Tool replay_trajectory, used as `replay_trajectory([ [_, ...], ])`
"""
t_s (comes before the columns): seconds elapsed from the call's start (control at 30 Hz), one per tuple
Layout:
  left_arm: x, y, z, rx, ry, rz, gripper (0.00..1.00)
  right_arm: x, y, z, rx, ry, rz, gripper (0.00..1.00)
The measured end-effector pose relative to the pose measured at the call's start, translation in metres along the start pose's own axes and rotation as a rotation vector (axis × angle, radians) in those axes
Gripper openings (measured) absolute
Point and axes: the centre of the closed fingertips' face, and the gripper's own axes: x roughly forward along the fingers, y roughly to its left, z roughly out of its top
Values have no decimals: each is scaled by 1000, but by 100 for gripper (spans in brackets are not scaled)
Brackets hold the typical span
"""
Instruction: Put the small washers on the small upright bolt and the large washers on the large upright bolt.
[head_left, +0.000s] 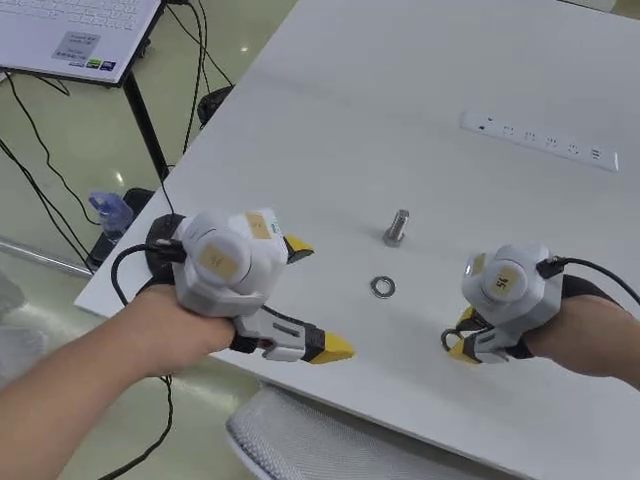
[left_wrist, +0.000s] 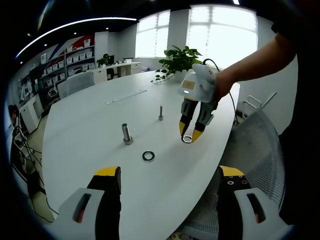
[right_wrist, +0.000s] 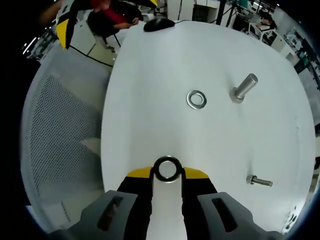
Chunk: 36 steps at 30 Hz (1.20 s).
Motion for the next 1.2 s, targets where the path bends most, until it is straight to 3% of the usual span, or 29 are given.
replay_trajectory([
  [0.43, 3, 5, -2, 7, 9, 9, 84, -35, -38, 23, 18, -9, -44, 21],
  [0.67, 5, 6, -4, 5, 13, 13, 87, -54, -61, 45, 10, -28, -70, 21],
  [0.77, 6, 7, -6, 0, 15, 12, 88, -53, -80, 53, 4, -34, -78, 21],
  [1.0, 8, 10, -7, -10, 8, 12, 90, -60, -93, 73, 15, -54, -84, 21],
  [1.1, 8, 11, -5, -16, -3, 10, 91, -55, -109, 79, 14, -55, -85, 21],
  [1.2, 9, 14, -6, -10, 6, 14, 91, -51, -112, 83, 9, -51, -86, 21],
])
